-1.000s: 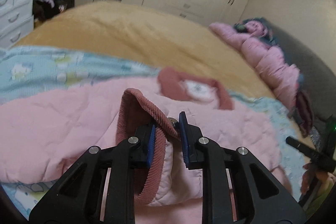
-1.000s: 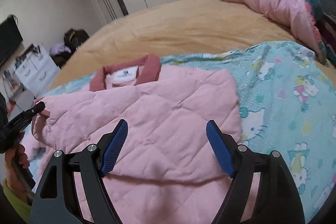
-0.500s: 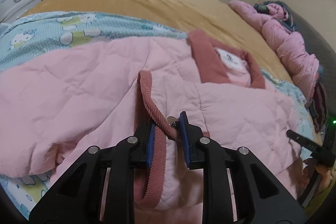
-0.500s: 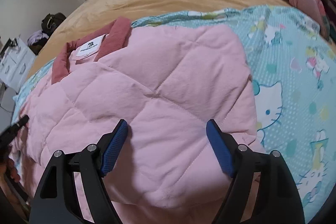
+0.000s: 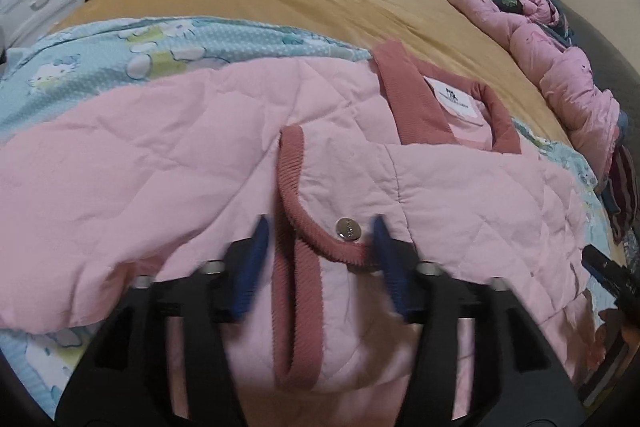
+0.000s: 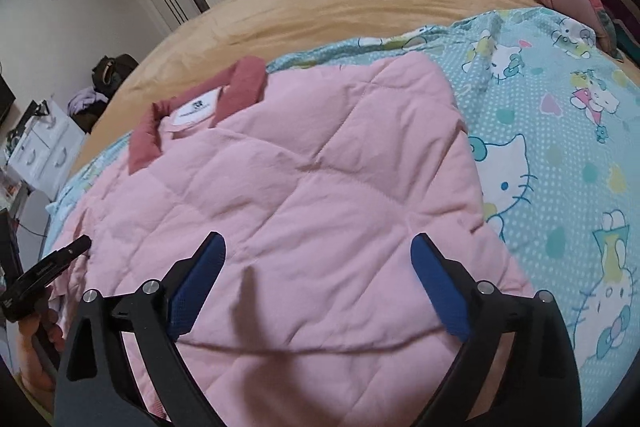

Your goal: Fold large clothes

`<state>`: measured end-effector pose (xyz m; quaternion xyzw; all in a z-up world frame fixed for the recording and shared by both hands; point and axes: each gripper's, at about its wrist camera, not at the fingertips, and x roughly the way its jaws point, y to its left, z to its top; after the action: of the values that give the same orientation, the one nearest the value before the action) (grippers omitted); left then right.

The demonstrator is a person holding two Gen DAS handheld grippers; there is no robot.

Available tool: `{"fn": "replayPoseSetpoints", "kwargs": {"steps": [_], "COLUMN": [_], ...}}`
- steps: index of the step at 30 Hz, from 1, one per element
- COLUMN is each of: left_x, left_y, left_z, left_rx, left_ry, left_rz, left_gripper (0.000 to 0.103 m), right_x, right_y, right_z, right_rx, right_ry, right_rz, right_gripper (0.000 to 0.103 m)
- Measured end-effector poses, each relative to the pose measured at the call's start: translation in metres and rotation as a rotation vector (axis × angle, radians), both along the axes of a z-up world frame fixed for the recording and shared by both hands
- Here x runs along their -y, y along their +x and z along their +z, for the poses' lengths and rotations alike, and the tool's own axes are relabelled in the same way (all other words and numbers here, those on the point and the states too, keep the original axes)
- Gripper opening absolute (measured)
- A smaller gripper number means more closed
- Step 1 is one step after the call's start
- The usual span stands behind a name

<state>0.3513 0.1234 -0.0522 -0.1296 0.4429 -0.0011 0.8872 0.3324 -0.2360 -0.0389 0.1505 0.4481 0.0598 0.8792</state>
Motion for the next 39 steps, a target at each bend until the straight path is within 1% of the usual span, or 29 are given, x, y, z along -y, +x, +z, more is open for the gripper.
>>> {"fn": "replayPoseSetpoints", "kwargs": {"steps": [1, 2, 3, 5, 9, 12, 15, 24, 27, 31, 34, 36, 39], "left_x": [-0.001, -0.002, -0.003, -0.006, -0.012, -0.015, -0.018, -0.031, -0.046, -0.071, -0.09, -0.101, -0.123], "left_y": [-0.003, -0.005, -0.008, -0.014, -0.024, -0.033, -0.04, -0.06, -0.066, -0.075, -0.082, -0.086, -0.096], "left_z": [0.003, 0.006, 0.009, 0.017, 0.027, 0.03, 0.035, 0.054, 0.062, 0.068, 0.071, 0.071, 0.073], "left_rx": [0.0, 0.0, 0.003, 0.014, 0.019, 0.011, 0.005, 0.034, 0.049, 0.059, 0.056, 0.053, 0.058], "left_ry": [0.003, 0.007, 0.014, 0.024, 0.015, 0.032, 0.045, 0.065, 0.083, 0.056, 0.062, 0.042, 0.008], "left_rz": [0.004, 0.008, 0.017, 0.041, 0.081, 0.105, 0.117, 0.172, 0.222, 0.293, 0.345, 0.367, 0.427], "left_gripper": [0.064, 0.073, 0.078, 0.093, 0.094, 0.094, 0.094, 0.094, 0.094, 0.094, 0.094, 0.094, 0.094], "right_x": [0.0, 0.0, 0.0, -0.001, -0.009, -0.018, -0.032, -0.077, -0.097, -0.127, -0.148, -0.164, -0.186], "right_y": [-0.002, -0.004, -0.006, -0.01, -0.015, -0.02, -0.024, -0.035, -0.038, -0.043, -0.044, -0.045, -0.045], "right_z": [0.001, 0.003, 0.005, 0.008, 0.015, 0.021, 0.03, 0.06, 0.072, 0.087, 0.096, 0.1, 0.106], "right_rx": [0.0, -0.001, 0.0, 0.004, 0.013, 0.025, 0.044, 0.086, 0.104, 0.13, 0.146, 0.152, 0.16], "right_ry": [0.008, 0.021, 0.029, 0.045, 0.061, 0.068, 0.067, 0.086, 0.099, 0.097, 0.1, 0.103, 0.109], "right_rz": [-0.002, -0.003, -0.006, -0.008, 0.015, 0.032, 0.06, 0.166, 0.213, 0.284, 0.329, 0.355, 0.392], "right_gripper": [0.093, 0.093, 0.093, 0.094, 0.094, 0.094, 0.094, 0.095, 0.095, 0.095, 0.095, 0.095, 0.095]}}
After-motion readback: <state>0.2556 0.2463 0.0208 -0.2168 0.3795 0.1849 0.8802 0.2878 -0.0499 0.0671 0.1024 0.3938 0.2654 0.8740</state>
